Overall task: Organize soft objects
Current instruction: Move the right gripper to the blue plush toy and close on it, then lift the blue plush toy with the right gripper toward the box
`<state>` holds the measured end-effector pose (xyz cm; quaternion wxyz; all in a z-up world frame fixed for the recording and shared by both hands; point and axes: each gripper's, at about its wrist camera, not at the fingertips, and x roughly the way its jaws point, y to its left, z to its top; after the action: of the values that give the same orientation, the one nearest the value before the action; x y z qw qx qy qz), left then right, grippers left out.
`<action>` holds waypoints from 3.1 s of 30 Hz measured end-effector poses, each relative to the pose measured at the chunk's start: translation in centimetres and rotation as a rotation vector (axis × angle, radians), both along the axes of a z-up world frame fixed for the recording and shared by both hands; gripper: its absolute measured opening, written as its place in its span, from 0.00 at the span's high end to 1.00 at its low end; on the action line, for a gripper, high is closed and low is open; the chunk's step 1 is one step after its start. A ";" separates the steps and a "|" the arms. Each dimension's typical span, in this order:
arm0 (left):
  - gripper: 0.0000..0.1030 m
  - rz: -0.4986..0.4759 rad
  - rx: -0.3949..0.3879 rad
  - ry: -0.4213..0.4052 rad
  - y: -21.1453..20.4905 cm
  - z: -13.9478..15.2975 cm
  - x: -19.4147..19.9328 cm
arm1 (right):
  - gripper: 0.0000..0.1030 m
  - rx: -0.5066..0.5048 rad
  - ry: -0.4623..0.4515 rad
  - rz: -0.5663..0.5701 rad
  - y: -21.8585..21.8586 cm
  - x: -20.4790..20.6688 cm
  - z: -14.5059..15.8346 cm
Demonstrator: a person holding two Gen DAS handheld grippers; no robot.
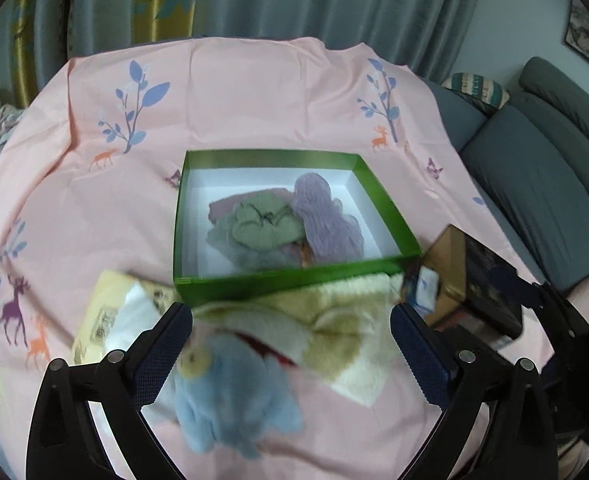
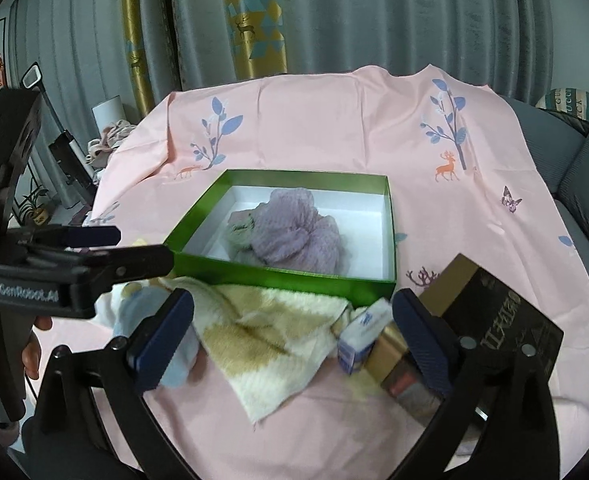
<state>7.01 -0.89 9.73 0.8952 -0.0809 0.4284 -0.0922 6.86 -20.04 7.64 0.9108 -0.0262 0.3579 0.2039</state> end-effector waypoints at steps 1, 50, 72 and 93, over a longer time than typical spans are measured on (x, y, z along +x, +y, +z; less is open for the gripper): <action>0.03 -0.004 -0.013 0.001 0.1 -0.1 -0.5 | 0.03 0.000 -0.001 0.006 0.0 -0.4 0.1; 0.03 0.194 -0.288 0.138 9.0 -9.6 -8.7 | 0.03 0.124 0.214 0.341 7.5 -5.4 -8.3; 0.03 0.239 -0.393 0.134 12.6 -11.1 -8.8 | 0.09 0.207 0.298 0.353 10.4 -0.5 -10.1; 0.04 0.117 -0.421 0.131 9.0 -9.8 -8.9 | 0.53 0.235 0.302 0.406 5.9 -4.7 -8.4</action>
<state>-1.86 8.10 -0.10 0.8326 -0.2965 0.4517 -0.1222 2.12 -14.12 -0.78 0.7843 0.0392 0.4509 0.4242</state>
